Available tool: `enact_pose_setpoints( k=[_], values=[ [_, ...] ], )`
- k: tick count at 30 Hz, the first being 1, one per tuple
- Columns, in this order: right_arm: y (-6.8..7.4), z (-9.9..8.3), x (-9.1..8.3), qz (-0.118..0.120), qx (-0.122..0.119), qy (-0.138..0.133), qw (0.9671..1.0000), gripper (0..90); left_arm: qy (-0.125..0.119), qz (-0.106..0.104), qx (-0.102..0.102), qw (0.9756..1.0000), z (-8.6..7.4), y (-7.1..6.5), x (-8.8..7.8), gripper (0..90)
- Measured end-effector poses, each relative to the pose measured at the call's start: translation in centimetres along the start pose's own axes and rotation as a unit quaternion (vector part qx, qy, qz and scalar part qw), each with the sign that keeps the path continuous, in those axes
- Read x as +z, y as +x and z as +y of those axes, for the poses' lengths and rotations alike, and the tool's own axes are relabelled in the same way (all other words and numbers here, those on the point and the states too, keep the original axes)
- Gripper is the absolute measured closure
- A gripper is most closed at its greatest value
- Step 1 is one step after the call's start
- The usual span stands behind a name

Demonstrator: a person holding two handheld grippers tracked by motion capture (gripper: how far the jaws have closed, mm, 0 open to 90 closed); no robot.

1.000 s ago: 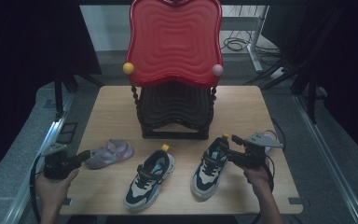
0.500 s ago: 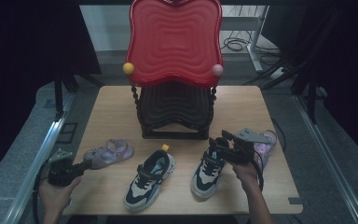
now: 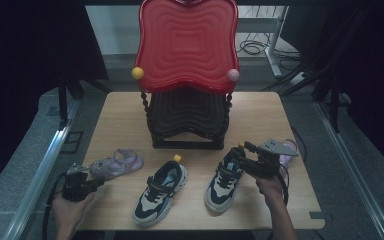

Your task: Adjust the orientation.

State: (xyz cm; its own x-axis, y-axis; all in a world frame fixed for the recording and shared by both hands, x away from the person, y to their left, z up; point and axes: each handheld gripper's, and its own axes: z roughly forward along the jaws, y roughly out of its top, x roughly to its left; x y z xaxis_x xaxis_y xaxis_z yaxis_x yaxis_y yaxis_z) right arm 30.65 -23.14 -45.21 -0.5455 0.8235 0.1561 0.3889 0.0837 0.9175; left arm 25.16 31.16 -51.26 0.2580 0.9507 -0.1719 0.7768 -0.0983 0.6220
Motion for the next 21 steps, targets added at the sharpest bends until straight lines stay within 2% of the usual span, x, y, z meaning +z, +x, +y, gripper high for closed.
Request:
enact_pose_setpoints(
  k=[5, 11, 17, 21],
  values=[
    [0.3, -0.2, 0.1, -0.002, -0.002, 0.008, 1.0000, 37.4, 0.006, 0.000, -0.003, 1.0000, -0.4, 0.3, 0.3, 90.0],
    [0.5, -0.3, 0.4, -0.007, -0.015, 0.020, 0.9997, 37.2, 0.012, 0.020, -0.008, 0.9997, -0.7, 0.7, 0.7, 90.0],
    [0.6, -0.5, 0.6, -0.009, -0.016, 0.024, 0.9995, 37.2, 0.011, 0.019, -0.015, 0.9996, -0.7, 1.3, 1.1, 90.0],
    [0.5, -0.5, 0.6, -0.018, -0.009, 0.025, 0.9995, 37.1, 0.016, 0.042, -0.009, 0.9989, -0.4, 1.7, 1.3, 90.0]
  ],
)
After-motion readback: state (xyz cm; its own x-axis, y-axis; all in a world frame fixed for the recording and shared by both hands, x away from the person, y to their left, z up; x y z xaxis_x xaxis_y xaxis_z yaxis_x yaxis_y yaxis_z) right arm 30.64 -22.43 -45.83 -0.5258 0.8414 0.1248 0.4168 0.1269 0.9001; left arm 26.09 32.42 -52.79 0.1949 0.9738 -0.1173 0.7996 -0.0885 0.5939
